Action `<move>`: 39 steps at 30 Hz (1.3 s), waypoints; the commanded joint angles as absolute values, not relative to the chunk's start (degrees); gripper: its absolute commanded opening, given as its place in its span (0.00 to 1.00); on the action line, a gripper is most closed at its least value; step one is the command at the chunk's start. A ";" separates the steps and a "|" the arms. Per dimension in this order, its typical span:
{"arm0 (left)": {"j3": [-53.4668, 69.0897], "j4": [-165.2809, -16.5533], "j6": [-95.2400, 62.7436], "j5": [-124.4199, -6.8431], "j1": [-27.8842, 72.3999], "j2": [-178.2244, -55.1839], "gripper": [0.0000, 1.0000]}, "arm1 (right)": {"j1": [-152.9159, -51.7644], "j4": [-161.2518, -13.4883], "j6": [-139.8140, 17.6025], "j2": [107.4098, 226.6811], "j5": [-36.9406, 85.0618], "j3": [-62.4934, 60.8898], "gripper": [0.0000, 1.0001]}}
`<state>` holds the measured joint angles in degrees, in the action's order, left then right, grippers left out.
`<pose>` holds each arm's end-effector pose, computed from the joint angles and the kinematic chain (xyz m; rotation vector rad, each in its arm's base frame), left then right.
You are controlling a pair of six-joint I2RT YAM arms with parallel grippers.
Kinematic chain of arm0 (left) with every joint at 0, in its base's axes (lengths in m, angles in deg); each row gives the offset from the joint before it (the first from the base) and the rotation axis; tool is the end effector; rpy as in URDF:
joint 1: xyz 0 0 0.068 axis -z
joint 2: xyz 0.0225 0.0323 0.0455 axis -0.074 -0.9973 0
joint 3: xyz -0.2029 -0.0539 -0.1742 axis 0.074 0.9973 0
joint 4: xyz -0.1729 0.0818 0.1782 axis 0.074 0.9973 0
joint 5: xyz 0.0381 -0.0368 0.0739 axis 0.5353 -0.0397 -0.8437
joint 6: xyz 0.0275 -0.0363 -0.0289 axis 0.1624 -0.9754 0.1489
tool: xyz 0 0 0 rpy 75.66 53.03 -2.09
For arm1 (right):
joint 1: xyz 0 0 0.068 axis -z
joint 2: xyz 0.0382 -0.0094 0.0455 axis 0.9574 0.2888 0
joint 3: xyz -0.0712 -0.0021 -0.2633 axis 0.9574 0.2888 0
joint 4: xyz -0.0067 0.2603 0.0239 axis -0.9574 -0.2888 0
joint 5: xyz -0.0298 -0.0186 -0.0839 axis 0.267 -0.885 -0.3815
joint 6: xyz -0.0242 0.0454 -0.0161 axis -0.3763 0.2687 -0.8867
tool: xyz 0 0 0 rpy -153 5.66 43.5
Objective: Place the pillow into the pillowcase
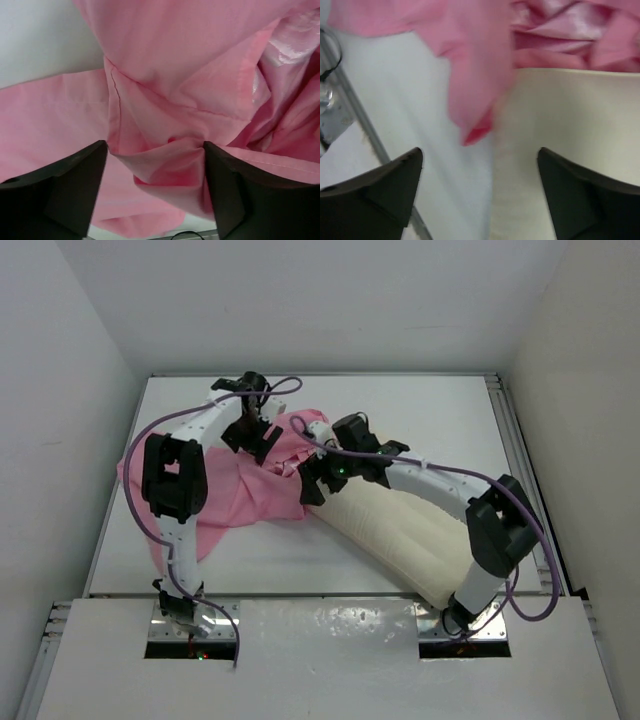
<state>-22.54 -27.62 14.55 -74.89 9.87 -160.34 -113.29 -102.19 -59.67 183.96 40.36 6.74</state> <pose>0.4108 -0.1026 0.2251 0.8371 2.8057 0.0396 0.2769 0.2518 0.2290 -0.8770 2.2976 0.8860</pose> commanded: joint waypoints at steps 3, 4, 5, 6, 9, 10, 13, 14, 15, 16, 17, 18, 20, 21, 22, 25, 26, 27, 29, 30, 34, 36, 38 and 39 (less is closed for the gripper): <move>-18.46 -27.38 15.63 -76.71 9.21 -158.20 0.50 | -101.36 -96.09 -51.59 179.47 31.46 4.19 0.99; -17.85 -27.03 15.90 -76.27 9.29 -157.84 0.39 | -99.25 -97.22 -51.05 180.79 30.23 1.91 0.99; -17.93 -26.42 15.98 -76.35 9.29 -157.58 0.14 | -96.18 -101.85 -50.61 184.89 28.30 -1.16 0.99; -18.19 -26.32 15.81 -76.61 9.21 -157.06 0.03 | -95.11 -104.76 -51.13 187.45 24.54 -7.46 0.99; -20.38 -26.41 15.46 -77.23 9.29 -155.21 0.00 | -92.12 -113.56 -54.82 197.47 21.08 -17.85 0.99; -22.04 -26.59 15.28 -77.75 9.21 -154.68 0.00 | -90.54 -115.15 -55.00 199.41 21.51 -19.02 0.99; -24.51 -26.59 14.93 -79.07 9.21 -153.45 0.00 | -87.03 -112.55 -54.21 204.08 29.12 -19.21 0.99; -25.65 -26.67 14.84 -79.17 9.21 -153.19 0.00 | -86.14 -111.66 -53.95 204.70 31.77 -18.86 0.99; -26.10 -26.67 14.84 -79.25 9.21 -152.75 0.00 | -85.44 -110.43 -53.95 206.10 38.50 -18.16 0.99; -26.71 -27.02 14.93 -79.25 9.21 -152.40 0.00 | -84.73 -109.03 -54.47 206.89 41.26 -17.98 0.99; -26.98 -27.20 14.93 -79.25 9.21 -152.30 0.00 | -84.38 -108.75 -54.82 208.47 44.16 -18.07 0.99; -27.33 -27.20 15.02 -79.17 9.21 -152.22 0.00 | -84.38 -108.92 -55.52 209.18 47.15 -17.98 0.99; -27.94 -27.64 15.28 -79.25 9.38 -152.13 0.00 | -84.64 -110.06 -57.10 210.24 54.80 -17.46 0.99; -28.04 -28.34 15.37 -79.17 9.29 -152.13 0.00 | -84.73 -110.85 -57.46 210.50 57.09 -16.93 0.90; -27.95 -28.87 15.46 -79.17 9.29 -151.87 0.00 | -84.73 -110.94 -57.81 210.24 59.03 -15.19 0.80; -28.47 -31.76 15.37 -78.82 9.38 -151.60 0.00 | -84.12 -109.81 -57.20 206.84 58.17 -11.66 0.20; -28.82 -32.47 15.37 -78.81 9.56 -151.51 0.00 | -83.85 -109.02 -56.33 205.25 57.38 -9.13 0.02; -29.79 -33.17 15.46 -78.55 9.64 -151.60 0.00 | -83.67 -108.23 -55.62 203.41 56.94 -7.71 0.00; -31.11 -34.67 16.59 -77.06 10.60 -151.78 0.00 | -83.67 -105.59 -55.53 196.29 54.85 -3.51 0.00; -32.94 -34.59 17.30 -75.14 11.13 -151.95 0.00 | -84.28 -104.71 -55.96 193.40 53.52 -2.17 0.00; -34.89 -32.57 23.08 -70.21 16.22 -151.69 0.00 | -87.79 -99.18 -58.60 176.19 41.23 5.64 0.00; -34.28 -31.43 24.94 -66.27 17.72 -151.08 0.00 | -90.34 -94.02 -59.39 172.55 33.08 7.59 0.00; -32.70 -30.54 28.02 -63.52 19.22 -150.02 0.00 | -91.76 -91.71 -59.74 170.26 28.57 8.30 0.00; -32.26 -29.85 28.81 -61.17 19.57 -149.58 0.00 | -92.45 -90.13 -59.75 170.16 24.37 8.04 0.00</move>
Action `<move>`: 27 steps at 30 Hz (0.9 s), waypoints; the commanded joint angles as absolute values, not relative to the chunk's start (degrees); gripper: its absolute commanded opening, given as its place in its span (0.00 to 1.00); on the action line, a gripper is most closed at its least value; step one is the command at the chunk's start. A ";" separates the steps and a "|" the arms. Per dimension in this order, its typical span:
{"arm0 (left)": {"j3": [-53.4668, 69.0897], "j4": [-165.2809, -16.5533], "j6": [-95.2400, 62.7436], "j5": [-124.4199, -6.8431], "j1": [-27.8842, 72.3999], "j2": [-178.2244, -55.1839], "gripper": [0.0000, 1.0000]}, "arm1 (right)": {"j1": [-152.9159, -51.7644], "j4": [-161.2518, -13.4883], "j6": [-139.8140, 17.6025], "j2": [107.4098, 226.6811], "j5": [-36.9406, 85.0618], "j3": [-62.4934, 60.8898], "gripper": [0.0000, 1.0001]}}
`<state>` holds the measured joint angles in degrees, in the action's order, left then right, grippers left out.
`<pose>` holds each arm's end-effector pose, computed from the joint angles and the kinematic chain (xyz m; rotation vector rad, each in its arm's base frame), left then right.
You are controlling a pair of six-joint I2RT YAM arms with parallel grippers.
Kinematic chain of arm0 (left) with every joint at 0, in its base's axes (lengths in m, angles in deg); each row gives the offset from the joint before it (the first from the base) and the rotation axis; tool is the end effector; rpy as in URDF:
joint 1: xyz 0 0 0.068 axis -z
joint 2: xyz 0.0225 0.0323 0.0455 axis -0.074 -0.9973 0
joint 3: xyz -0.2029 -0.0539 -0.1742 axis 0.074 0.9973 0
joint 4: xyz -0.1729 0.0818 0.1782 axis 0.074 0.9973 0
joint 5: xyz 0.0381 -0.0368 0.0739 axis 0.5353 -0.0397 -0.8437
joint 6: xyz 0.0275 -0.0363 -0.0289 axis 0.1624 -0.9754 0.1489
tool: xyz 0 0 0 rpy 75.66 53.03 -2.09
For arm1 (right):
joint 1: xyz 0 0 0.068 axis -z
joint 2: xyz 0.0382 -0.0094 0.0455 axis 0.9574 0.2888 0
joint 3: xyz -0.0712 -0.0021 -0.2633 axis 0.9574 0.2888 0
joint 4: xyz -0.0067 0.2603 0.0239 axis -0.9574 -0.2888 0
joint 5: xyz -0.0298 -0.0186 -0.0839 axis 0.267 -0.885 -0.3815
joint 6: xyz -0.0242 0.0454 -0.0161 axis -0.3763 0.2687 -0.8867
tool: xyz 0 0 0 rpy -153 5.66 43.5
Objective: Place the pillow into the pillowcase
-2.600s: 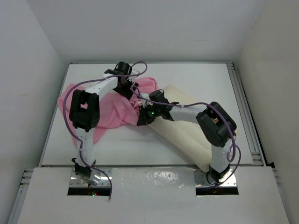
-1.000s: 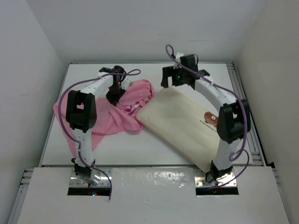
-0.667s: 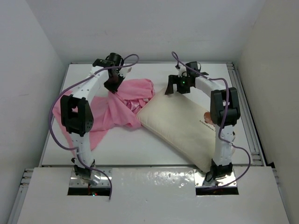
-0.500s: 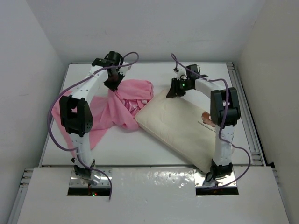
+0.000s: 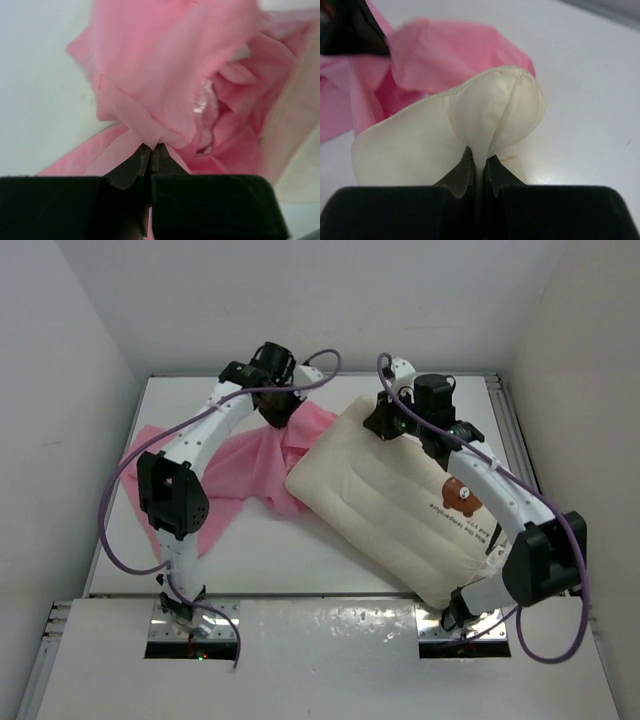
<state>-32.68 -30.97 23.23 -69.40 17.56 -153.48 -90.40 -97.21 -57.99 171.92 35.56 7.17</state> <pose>0.3919 -0.1597 0.3278 1.1061 2.3180 -0.0605 0.3284 0.1137 0.3052 -0.3410 2.0759 0.6336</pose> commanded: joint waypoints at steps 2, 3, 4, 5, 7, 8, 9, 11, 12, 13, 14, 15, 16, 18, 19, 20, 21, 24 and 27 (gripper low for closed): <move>-30.95 -29.66 29.78 -60.10 20.28 -148.36 0.00 | -93.07 -88.89 -59.48 170.34 20.74 6.81 0.00; -30.50 -30.01 29.78 -59.92 20.28 -147.91 0.00 | -93.34 -87.93 -59.40 170.60 19.25 6.28 0.00; -30.06 -30.54 29.35 -60.09 20.37 -146.95 0.00 | -93.51 -87.66 -59.66 170.78 18.36 5.76 0.00; -29.28 -31.93 28.91 -60.35 20.37 -146.59 0.00 | -94.04 -87.39 -59.92 171.82 18.96 4.53 0.00; -29.18 -33.35 27.60 -60.27 20.37 -145.63 0.00 | -95.09 -87.04 -60.80 172.97 21.07 3.64 0.00; -29.44 -33.96 27.50 -59.40 20.37 -145.36 0.01 | -96.32 -87.13 -61.15 173.85 20.90 3.81 0.00; -29.70 -33.80 27.59 -58.78 20.37 -145.10 0.00 | -96.85 -85.39 -61.67 174.29 20.21 4.08 0.00; -29.80 -32.92 28.64 -57.72 20.37 -144.40 0.00 | -97.21 -85.10 -61.68 174.82 17.22 4.17 0.00; -29.53 -32.57 29.08 -57.72 20.45 -144.13 0.00 | -97.03 -85.02 -61.94 174.82 16.60 4.08 0.00; -29.18 -32.13 29.86 -58.16 20.37 -143.61 0.00 | -96.86 -85.02 -62.29 174.65 14.59 3.56 0.00; -28.31 -31.95 30.22 -58.42 20.45 -143.25 0.00 | -96.86 -84.93 -62.99 174.39 14.05 3.29 0.00; -27.95 -32.21 30.40 -58.51 20.46 -142.90 0.00 | -96.94 -84.75 -63.26 174.12 14.05 2.77 0.00; -27.69 -32.65 29.88 -58.69 20.37 -142.81 0.00 | -97.03 -84.84 -63.70 174.12 16.22 2.50 0.00; -27.68 -36.06 26.73 -60.44 20.45 -143.07 0.01 | -98.52 -84.67 -64.84 173.86 21.32 2.76 0.00; -27.95 -39.30 25.32 -63.32 20.54 -143.42 0.02 | -100.61 -84.40 -65.37 173.77 26.21 3.28 0.00; -28.56 -40.64 24.00 -64.65 20.72 -144.04 0.03 | -101.77 -83.97 -65.72 173.59 28.18 3.99 0.00; -30.83 -41.78 21.46 -65.97 20.63 -145.78 0.03 | -102.91 -83.61 -65.55 173.42 29.68 5.47 0.00; -37.51 -43.64 17.31 -68.71 20.63 -149.57 0.03 | -107.56 -81.86 -63.53 173.59 35.65 8.03 0.00; -40.69 -43.64 16.43 -64.77 21.16 -150.46 0.04 | -109.68 -79.67 -61.07 174.90 36.55 9.09 0.00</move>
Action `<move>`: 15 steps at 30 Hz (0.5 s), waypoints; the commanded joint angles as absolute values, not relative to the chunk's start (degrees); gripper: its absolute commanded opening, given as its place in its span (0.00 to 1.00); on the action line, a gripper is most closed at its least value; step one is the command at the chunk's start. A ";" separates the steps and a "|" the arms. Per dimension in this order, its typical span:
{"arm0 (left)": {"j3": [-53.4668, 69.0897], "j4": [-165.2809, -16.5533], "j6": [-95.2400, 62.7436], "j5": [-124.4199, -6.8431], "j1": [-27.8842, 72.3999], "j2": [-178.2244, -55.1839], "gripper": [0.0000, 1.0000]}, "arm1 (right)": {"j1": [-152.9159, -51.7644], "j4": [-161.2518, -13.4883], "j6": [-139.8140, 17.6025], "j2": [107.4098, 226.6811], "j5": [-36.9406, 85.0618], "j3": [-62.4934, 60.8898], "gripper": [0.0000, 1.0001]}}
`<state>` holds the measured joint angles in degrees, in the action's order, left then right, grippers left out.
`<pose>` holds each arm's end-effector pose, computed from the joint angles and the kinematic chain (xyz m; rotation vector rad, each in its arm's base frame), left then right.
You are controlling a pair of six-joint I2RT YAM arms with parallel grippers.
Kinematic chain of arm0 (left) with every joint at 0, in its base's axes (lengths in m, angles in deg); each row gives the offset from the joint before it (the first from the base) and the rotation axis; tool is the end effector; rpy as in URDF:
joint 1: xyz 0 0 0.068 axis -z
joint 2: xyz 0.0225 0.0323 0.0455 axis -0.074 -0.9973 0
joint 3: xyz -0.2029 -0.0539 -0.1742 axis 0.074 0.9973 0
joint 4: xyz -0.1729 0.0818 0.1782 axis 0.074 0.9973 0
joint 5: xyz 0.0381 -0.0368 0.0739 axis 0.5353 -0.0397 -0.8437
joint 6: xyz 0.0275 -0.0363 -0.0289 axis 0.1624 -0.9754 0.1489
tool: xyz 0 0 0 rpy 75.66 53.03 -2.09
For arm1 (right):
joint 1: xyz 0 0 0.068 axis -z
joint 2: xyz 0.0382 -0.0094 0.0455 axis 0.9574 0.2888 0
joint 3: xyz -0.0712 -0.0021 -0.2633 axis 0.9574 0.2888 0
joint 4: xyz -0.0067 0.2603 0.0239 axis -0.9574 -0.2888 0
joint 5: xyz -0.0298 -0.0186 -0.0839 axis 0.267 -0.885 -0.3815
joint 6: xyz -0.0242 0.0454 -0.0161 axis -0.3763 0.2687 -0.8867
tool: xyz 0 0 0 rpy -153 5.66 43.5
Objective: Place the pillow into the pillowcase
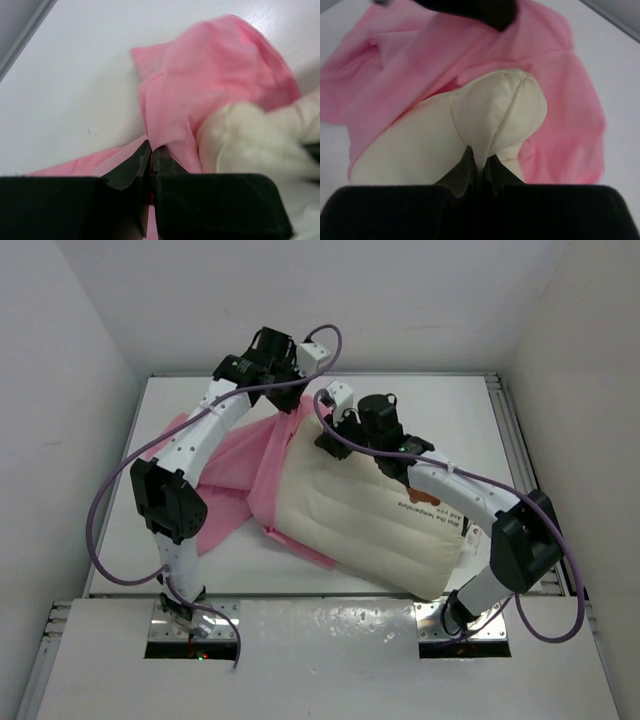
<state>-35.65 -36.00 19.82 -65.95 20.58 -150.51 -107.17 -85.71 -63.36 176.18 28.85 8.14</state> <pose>0.3782 -0.1803 0.3707 1.0512 2.1319 -0.1677 0.3028 0.2131 0.2932 -0.6501 1.9029 0.6484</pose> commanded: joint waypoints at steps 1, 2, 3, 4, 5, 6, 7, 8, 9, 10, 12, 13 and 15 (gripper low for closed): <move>-40.87 -43.46 16.69 -64.06 21.85 -150.63 0.04 | -109.77 -78.35 -58.72 175.26 36.37 9.96 0.00; -40.69 -43.11 16.69 -63.18 22.21 -150.63 0.05 | -109.51 -74.94 -57.30 175.70 36.28 10.49 0.00; -40.52 -42.85 16.86 -62.56 22.74 -150.72 0.05 | -109.51 -73.69 -56.33 175.96 36.28 10.76 0.00; -40.08 -42.76 17.21 -61.86 23.44 -150.63 0.06 | -109.51 -72.63 -54.67 176.23 35.93 10.85 0.00; -39.64 -42.50 17.39 -60.98 23.70 -150.63 0.06 | -109.51 -71.58 -54.04 176.58 34.10 10.76 0.00; -39.03 -41.71 17.48 -58.54 23.97 -150.63 0.09 | -109.43 -70.18 -53.42 177.10 33.04 10.67 0.00; -38.76 -41.10 17.74 -57.03 23.97 -150.55 0.12 | -109.16 -69.64 -53.07 178.24 32.16 10.59 0.00; -38.50 -39.87 18.09 -55.45 24.06 -150.55 0.20 | -108.20 -69.11 -52.63 179.03 31.37 10.50 0.00; -37.45 -39.34 18.70 -53.35 24.23 -150.55 0.25 | -107.58 -68.67 -51.76 180.08 31.54 10.15 0.00; -36.83 -38.98 19.32 -53.07 24.41 -150.29 0.31 | -106.88 -68.93 -49.83 182.53 32.15 8.93 0.00; -35.34 -38.98 19.59 -56.37 24.67 -150.20 0.53 | -105.22 -70.33 -47.54 184.83 34.77 7.95 0.00; -33.50 -39.33 18.89 -58.66 24.67 -150.02 0.59 | -104.60 -70.43 -44.75 186.93 35.66 7.77 0.02; -31.82 -40.73 17.31 -70.38 24.24 -149.93 0.72 | -103.01 -70.86 -40.53 188.35 37.76 7.95 0.08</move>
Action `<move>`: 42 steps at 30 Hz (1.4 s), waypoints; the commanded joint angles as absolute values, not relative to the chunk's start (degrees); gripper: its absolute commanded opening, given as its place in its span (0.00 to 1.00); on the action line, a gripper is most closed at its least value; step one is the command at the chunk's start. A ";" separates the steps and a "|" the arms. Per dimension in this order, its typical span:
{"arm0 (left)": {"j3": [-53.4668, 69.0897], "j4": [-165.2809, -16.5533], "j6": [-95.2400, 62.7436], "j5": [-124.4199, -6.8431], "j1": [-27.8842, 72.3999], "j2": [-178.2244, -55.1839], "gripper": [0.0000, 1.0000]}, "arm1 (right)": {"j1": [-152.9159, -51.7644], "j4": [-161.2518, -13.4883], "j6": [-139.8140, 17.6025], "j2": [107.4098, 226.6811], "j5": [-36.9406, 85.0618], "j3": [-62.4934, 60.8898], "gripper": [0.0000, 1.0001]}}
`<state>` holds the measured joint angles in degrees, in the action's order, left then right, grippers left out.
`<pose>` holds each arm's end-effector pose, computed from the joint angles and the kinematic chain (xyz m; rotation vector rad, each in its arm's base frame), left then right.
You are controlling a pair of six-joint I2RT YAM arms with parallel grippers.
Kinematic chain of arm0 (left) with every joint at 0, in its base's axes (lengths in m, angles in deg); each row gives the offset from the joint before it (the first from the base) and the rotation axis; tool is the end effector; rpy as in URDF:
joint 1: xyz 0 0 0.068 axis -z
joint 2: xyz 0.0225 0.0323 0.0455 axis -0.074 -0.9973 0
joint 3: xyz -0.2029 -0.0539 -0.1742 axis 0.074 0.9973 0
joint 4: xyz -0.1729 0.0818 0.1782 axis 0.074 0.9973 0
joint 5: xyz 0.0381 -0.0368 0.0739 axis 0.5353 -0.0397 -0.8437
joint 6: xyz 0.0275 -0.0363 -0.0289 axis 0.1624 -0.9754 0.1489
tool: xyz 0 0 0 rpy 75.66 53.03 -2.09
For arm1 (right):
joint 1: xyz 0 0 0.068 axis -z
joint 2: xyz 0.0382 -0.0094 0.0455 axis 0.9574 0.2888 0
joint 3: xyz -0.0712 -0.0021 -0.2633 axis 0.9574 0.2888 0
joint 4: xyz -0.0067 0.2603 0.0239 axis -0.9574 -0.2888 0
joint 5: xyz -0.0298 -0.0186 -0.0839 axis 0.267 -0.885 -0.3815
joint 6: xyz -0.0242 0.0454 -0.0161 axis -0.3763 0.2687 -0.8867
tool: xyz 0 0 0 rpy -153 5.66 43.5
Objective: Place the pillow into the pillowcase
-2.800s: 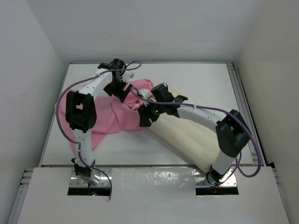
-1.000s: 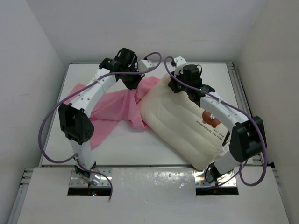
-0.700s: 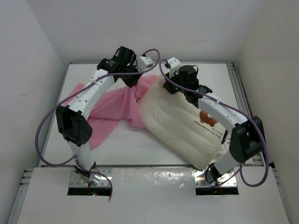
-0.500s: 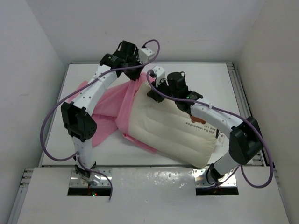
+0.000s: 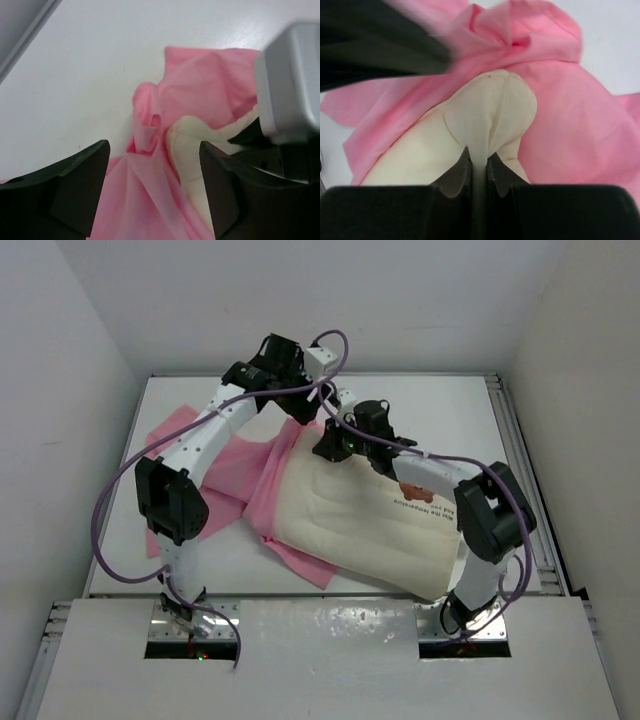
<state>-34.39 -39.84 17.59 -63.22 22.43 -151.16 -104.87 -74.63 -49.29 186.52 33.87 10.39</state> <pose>0.3786 -0.1975 0.3645 1.0537 2.0941 -0.2564 0.3352 0.2192 0.2332 -0.4388 2.0281 0.8568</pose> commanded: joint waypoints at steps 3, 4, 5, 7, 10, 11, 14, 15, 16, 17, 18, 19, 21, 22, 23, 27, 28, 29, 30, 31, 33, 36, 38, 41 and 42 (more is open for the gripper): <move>-31.20 -39.34 14.93 -80.39 22.40 -149.49 0.71 | -101.08 -70.61 -36.47 189.76 39.97 9.52 0.18; -31.46 -38.03 15.02 -80.57 21.87 -149.40 0.67 | -100.55 -70.43 -36.02 189.94 40.24 9.88 0.23; -31.64 -35.05 15.02 -79.35 21.34 -149.14 0.59 | -99.94 -70.43 -35.15 189.94 40.59 10.23 0.39; -31.29 -30.83 15.63 -76.98 21.33 -148.88 0.48 | -99.32 -70.95 -34.53 190.12 40.85 10.58 0.59; -28.31 -29.14 15.72 -69.34 21.69 -148.79 0.46 | -97.83 -72.53 -33.30 189.94 40.68 10.67 0.71; -25.69 -29.66 15.46 -66.54 22.12 -148.70 0.46 | -97.04 -73.32 -33.20 189.59 40.42 10.76 0.73; -21.64 -32.82 14.85 -68.42 22.83 -149.75 0.48 | -95.46 -77.70 -34.77 188.28 38.92 9.71 0.78; -21.01 -33.87 14.50 -70.27 22.74 -150.10 0.48 | -95.10 -79.20 -35.66 187.92 38.66 8.57 0.79; -20.40 -34.75 14.40 -71.51 22.65 -150.45 0.48 | -94.23 -80.61 -36.62 187.66 38.57 8.30 0.81; -19.78 -34.76 14.32 -73.43 22.30 -150.98 0.48 | -93.70 -83.41 -38.98 187.22 38.57 7.95 0.83; -19.43 -34.93 14.32 -73.63 22.04 -151.77 0.48 | -93.17 -84.83 -40.31 186.52 38.74 7.51 0.92; -18.90 -34.94 14.14 -75.72 21.86 -152.21 0.48 | -92.12 -88.15 -41.37 186.51 39.27 7.25 0.94; -17.41 -35.11 13.62 -76.09 21.51 -153.35 0.51 | -91.23 -91.07 -44.27 187.03 40.15 6.20 0.97; -16.97 -35.37 13.35 -75.92 21.51 -153.79 0.52 | -90.53 -93.78 -45.41 187.56 41.28 5.84 0.99; -16.61 -35.64 13.18 -75.48 21.42 -154.23 0.52 | -90.35 -94.94 -47.60 188.18 41.90 5.49 0.99; -16.35 -37.40 12.73 -72.05 21.42 -156.61 0.49 | -90.70 -99.95 -51.31 192.92 48.57 2.07 0.99; -16.96 -37.66 12.99 -69.61 21.34 -156.96 0.41 | -91.23 -101.18 -51.83 195.45 50.24 1.36 0.99; -17.22 -37.92 13.17 -68.11 21.16 -157.22 0.36 | -91.58 -101.80 -52.27 196.78 51.48 0.66 0.99; -17.40 -38.19 13.35 -66.18 20.98 -157.75 0.31 | -92.02 -102.59 -53.23 197.75 52.27 -0.65 0.99; -17.92 -38.54 13.52 -64.24 20.72 -158.19 0.19 | -92.80 -104.51 -53.59 198.98 52.28 -1.36 0.99; -19.67 -37.85 13.00 -59.58 20.37 -159.68 0.00 | -93.86 -104.97 -54.65 200.48 52.45 -2.16 0.95; -22.14 -35.47 13.61 -58.87 20.11 -160.83 0.00 | -94.31 -103.48 -54.82 198.91 53.86 -0.58 0.62; -25.73 -34.24 13.88 -57.29 19.05 -160.39 0.00 | -94.31 -101.20 -53.60 196.46 53.42 1.43 0.12; -31.70 -32.65 14.31 -55.88 18.08 -158.47 0.00 | -94.74 -99.43 -52.72 192.86 52.02 3.19 0.00; -32.77 -32.30 14.66 -55.88 18.26 -157.85 0.00 | -95.27 -99.00 -52.72 191.97 52.10 3.46 0.00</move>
<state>-26.32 -31.28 13.37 -59.43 19.18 -161.96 -93.94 -101.12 -52.68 197.42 50.83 2.45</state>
